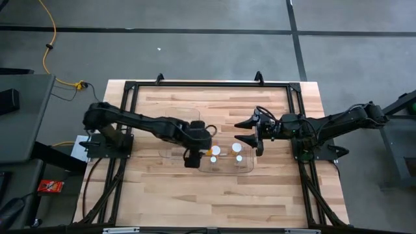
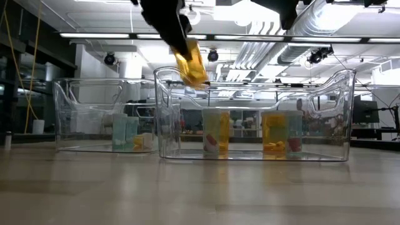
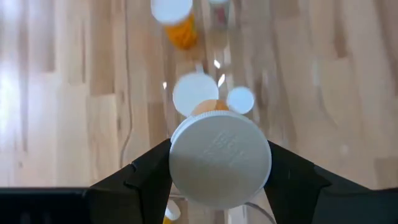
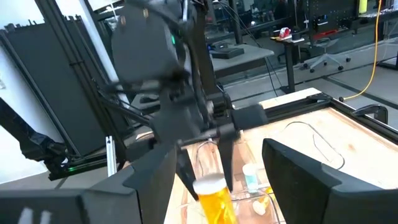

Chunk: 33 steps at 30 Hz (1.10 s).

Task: Pick and place medicine bottles into bin by pill shape (circle, oval)
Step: Put the orange capsule bottle into the right transparent bin

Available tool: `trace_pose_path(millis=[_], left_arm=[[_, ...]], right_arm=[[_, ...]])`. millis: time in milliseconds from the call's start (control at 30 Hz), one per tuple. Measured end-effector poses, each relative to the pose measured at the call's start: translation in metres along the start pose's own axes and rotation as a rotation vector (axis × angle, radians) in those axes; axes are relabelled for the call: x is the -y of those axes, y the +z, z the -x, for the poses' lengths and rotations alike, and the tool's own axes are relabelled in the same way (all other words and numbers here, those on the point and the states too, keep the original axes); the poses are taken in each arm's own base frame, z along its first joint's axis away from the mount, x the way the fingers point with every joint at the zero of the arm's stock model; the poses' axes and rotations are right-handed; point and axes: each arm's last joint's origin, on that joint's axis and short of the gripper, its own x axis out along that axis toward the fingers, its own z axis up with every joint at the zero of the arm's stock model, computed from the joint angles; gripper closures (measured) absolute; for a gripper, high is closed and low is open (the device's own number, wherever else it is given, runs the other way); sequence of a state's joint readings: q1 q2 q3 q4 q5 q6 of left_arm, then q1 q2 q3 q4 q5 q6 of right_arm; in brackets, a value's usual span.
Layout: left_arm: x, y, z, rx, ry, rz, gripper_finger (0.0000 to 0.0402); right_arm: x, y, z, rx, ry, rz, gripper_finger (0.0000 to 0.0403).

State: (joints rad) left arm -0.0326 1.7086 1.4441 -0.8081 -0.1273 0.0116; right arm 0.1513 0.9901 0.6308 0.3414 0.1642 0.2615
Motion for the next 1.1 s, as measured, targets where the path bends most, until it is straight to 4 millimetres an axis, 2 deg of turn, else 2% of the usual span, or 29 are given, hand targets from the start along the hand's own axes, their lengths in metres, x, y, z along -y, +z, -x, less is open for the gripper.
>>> trace_pose_path(millis=[333, 467, 633, 833, 1100], left_arm=[[0.007, -0.005, -0.051, -0.145, -0.041, -0.016, 0.0198], [0.009, -0.007, -0.063, -0.172, -0.042, -0.019, 0.0198], [0.008, -0.008, -0.072, -0.192, -0.041, -0.031, 0.0198], [0.004, -0.009, -0.073, -0.196, -0.032, -0.068, 0.0196], [0.003, -0.009, -0.073, -0.197, -0.028, -0.057, 0.0168]], right_arm=[[0.0, -0.001, 0.0, -0.006, -0.002, 0.001, 0.0171], [0.0, -0.001, 0.0, -0.006, -0.002, 0.001, 0.0171], [0.0, -0.001, 0.0, -0.01, -0.003, -0.009, 0.0171], [0.0, -0.001, 0.0, -0.012, -0.003, -0.009, 0.0171], [0.0, -0.001, 0.0, -0.015, -0.004, -0.008, 0.0171]])
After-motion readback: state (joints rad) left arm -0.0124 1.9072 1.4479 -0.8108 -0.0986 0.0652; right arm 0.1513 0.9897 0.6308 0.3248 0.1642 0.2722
